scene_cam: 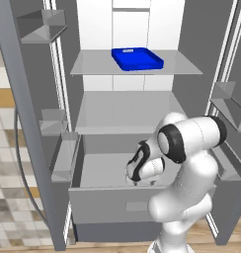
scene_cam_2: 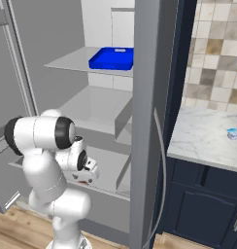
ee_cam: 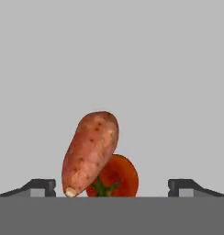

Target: Place the tomato and sweet potato inside the fridge drawer. Close the drawer after placing the vegetables.

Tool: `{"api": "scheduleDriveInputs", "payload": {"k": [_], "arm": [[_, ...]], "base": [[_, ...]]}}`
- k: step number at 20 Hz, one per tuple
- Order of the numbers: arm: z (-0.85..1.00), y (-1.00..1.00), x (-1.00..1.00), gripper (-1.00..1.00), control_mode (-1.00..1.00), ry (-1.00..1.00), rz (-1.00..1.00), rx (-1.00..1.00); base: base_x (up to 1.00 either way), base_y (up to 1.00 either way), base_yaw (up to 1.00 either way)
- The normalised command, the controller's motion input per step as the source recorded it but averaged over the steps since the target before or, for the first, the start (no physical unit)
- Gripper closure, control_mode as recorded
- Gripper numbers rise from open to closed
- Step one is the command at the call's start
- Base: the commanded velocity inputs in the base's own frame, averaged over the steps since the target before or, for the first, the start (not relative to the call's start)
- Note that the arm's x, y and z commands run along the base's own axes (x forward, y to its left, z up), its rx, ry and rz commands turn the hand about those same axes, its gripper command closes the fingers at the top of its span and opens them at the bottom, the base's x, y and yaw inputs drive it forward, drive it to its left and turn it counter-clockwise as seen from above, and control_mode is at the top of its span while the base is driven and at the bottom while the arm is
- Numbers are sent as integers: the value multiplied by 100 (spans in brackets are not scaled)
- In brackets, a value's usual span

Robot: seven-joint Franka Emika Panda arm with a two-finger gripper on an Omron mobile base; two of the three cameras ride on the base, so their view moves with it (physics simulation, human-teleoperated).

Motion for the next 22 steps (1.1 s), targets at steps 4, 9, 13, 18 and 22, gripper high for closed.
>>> {"api": "scheduleDriveInputs", "payload": {"k": [4, 9, 13, 18, 22], "arm": [[100, 5, 0, -100, -100, 0, 0, 0], [100, 10, -5, -100, -100, 0, 0, 0], [92, 32, -54, -100, -100, -4, 0, 0], [72, 59, -70, -100, -100, -3, 4, -9], [48, 68, -79, -100, -100, 0, 5, -15]], "base": [[0, 0, 0], [0, 0, 0], [0, 0, 0], [0, 0, 0], [0, 0, 0]]}}
